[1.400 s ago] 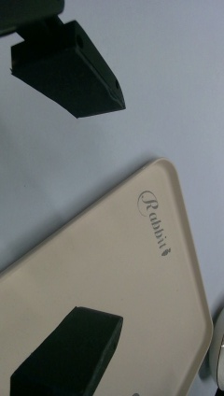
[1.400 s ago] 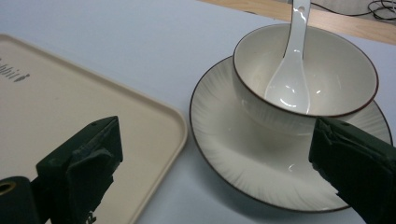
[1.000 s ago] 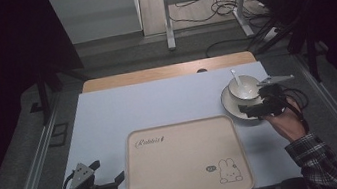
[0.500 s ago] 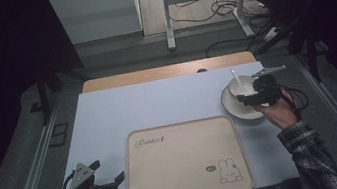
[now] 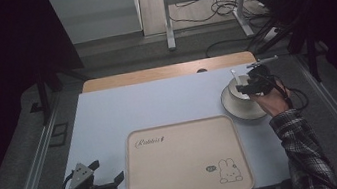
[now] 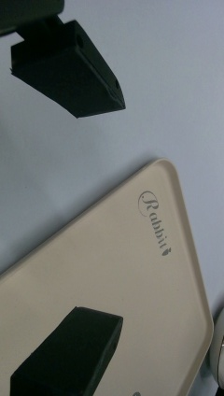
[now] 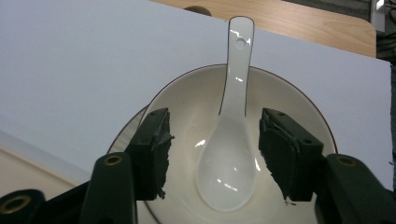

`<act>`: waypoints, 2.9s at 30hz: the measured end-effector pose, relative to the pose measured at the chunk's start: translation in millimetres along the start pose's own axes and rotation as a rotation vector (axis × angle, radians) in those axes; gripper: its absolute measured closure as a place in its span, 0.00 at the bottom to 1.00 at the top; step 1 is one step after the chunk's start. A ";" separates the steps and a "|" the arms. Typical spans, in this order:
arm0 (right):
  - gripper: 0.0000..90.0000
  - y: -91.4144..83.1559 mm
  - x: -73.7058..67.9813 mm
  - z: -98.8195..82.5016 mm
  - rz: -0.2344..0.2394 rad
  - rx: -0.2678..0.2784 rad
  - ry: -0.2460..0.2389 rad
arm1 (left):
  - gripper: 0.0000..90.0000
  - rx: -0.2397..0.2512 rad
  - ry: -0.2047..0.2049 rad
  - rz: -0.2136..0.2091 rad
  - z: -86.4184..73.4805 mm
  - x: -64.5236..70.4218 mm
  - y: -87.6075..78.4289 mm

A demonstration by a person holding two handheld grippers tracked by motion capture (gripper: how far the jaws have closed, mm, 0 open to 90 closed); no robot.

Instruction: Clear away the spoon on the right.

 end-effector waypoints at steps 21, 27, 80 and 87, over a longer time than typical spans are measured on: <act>0.68 38.3 12.8 5.9 -0.039 -0.020 -0.021 | 0.02 -0.002 0.001 -0.006 0.0 0.6 0.4; 0.78 46.9 13.3 4.1 -0.047 -0.037 -0.019 | 0.02 -0.002 0.000 -0.006 -0.1 0.6 0.4; 0.83 -33.4 -9.1 42.1 0.049 0.041 -0.058 | 0.02 0.006 0.008 0.001 0.9 1.1 -0.3; 0.84 -41.0 -16.0 40.6 0.067 0.034 -0.065 | 0.02 0.008 0.008 0.004 1.0 0.8 -0.4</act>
Point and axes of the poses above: each handheld gripper's, and its own axes: y roughly forward along the jaws, z roughly out of its top, x roughly to its right, the point moved 5 cm from there along y, roughly forward along the jaws, and after that the axes turned 7 degrees about x, right-handed, at the moved point
